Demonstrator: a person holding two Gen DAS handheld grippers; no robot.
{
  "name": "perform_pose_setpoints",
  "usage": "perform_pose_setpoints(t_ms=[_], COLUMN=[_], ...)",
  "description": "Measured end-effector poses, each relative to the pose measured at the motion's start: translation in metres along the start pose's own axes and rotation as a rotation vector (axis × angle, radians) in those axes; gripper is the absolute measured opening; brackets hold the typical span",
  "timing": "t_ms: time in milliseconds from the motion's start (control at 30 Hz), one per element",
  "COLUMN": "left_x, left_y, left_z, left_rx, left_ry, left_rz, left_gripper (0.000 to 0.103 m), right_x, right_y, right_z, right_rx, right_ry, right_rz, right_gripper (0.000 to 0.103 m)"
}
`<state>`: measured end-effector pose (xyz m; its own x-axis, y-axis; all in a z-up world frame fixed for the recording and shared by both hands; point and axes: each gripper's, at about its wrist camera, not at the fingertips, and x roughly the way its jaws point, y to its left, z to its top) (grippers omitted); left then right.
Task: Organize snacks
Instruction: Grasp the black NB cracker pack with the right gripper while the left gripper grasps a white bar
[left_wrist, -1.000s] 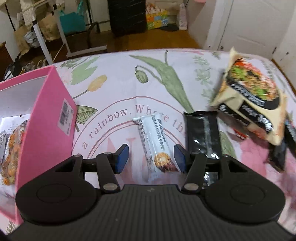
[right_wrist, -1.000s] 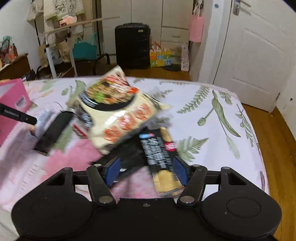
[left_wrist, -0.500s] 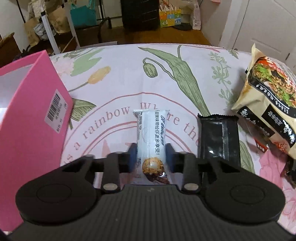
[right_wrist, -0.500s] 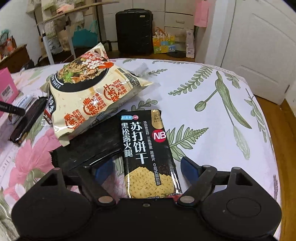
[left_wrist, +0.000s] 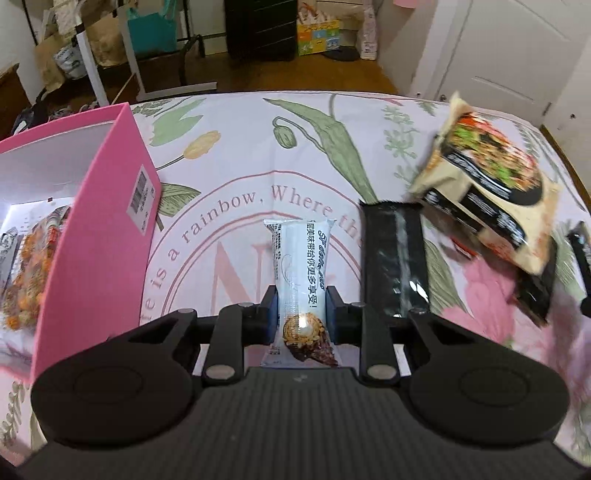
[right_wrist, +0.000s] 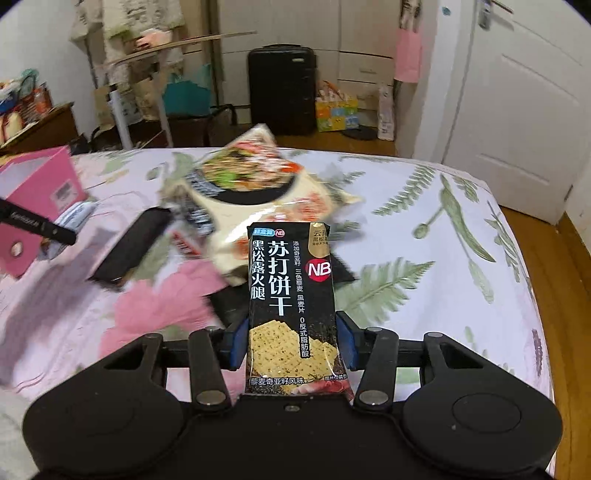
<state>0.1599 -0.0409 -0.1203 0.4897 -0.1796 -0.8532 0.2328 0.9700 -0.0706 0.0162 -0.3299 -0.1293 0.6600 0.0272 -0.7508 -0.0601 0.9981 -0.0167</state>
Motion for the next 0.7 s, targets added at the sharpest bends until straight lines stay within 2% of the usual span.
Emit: perform_pose_setpoints(t_ms=[233, 700], left_x=[-0.034, -0.111], left_y=[-0.003, 0.017], left_z=[-0.021, -0.064], left_rx=[0.046, 0.159], left_ry=[0.007, 0.060], left_rz=[0.016, -0.018], left_gripper=[0.025, 0.025], right_x=[-0.016, -0.061], right_y=[0.048, 0.136], right_z=[0.003, 0.031], right_rx=[-0.015, -0.135], right_ry=[0.119, 0.140], right_rz=[0.130, 0.386], right_gripper=[0.053, 0.053])
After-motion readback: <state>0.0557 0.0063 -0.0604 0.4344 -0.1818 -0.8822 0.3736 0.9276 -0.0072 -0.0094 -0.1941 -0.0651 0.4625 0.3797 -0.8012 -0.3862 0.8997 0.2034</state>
